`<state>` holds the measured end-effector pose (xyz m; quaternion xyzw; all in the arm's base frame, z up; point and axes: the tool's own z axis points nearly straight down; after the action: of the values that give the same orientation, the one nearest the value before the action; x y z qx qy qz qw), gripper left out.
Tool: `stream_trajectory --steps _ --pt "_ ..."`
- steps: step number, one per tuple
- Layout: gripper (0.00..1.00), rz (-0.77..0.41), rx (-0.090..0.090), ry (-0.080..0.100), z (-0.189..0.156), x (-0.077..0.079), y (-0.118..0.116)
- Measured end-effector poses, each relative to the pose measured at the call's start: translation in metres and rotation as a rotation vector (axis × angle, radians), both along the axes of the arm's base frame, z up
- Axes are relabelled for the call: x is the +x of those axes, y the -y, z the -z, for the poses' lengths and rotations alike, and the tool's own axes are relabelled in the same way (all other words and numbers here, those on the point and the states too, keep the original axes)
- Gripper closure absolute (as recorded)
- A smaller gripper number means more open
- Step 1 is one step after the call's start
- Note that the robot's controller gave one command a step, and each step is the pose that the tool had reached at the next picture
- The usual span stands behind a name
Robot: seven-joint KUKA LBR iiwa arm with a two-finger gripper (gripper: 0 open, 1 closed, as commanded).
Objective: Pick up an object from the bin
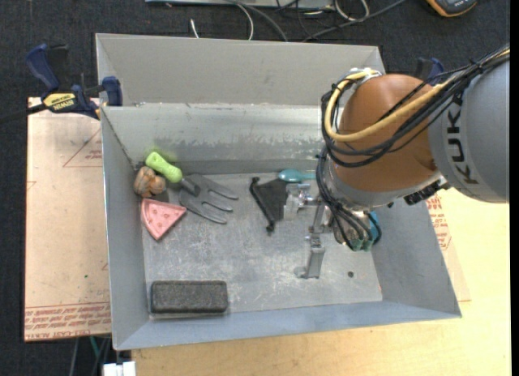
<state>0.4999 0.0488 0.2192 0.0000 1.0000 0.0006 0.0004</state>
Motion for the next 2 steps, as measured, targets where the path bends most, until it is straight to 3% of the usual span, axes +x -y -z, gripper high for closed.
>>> stream_trajectory --steps 1,2 --pt "0.00 -0.017 0.002 0.003 0.096 -0.009 -0.073" --pt "0.00 -0.240 -0.002 0.009 0.082 0.001 -0.109"
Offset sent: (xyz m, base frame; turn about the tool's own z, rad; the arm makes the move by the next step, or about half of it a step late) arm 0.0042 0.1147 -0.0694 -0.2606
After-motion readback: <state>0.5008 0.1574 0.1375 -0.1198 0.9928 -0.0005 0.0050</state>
